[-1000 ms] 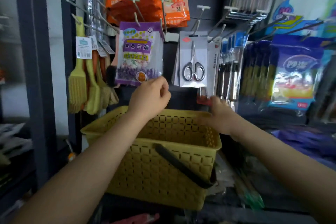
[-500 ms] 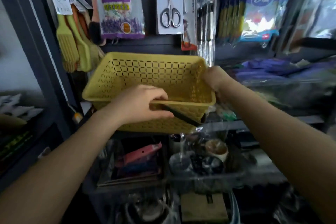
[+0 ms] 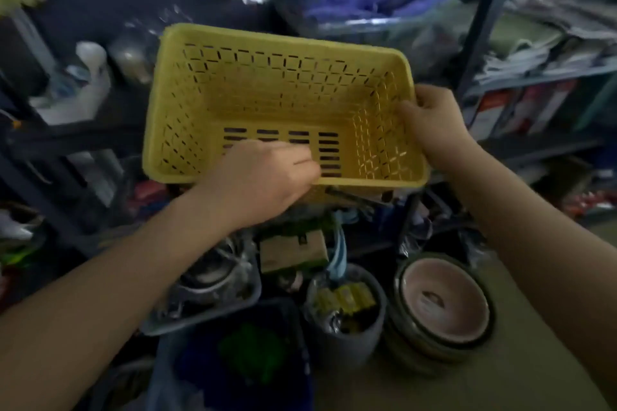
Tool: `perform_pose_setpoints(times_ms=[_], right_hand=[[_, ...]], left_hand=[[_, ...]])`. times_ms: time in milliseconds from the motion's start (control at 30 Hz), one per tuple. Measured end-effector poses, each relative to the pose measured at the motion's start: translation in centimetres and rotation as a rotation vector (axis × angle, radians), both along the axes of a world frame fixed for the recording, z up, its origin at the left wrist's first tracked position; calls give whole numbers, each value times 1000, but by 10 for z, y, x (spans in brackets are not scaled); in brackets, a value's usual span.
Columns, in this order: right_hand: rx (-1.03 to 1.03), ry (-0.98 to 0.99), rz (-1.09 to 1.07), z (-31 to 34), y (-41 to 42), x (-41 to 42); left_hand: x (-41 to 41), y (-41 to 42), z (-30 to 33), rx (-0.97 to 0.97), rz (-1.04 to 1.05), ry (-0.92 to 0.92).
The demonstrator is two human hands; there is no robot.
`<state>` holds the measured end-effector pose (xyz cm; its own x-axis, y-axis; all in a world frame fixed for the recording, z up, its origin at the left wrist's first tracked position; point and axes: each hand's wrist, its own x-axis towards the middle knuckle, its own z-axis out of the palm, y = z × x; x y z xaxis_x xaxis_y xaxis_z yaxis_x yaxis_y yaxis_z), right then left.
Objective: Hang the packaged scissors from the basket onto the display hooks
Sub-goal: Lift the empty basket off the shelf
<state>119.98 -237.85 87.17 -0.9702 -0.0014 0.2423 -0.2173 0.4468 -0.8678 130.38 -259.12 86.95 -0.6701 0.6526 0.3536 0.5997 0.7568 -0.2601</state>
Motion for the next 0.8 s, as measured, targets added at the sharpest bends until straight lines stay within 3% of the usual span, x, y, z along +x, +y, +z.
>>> perform_pose_setpoints(times_ms=[133,300,433,633,800], right_hand=[[41,-107,-133,-57,97,4],[111,-291,-349,-158,210,16],[107,-555,-538,-236,270,29],[-45,-887,-735,-335,296,7],[-355,-1008,-927,-414,283,-16]], left_hand=[[-10,89,-41,56,62,-264],[-22,161,-83,341,-60,-316],[-51,202,-129,427,39,-474],[-113,233,-212,445,303,-862],[-145,239,-278,563,441,-936]])
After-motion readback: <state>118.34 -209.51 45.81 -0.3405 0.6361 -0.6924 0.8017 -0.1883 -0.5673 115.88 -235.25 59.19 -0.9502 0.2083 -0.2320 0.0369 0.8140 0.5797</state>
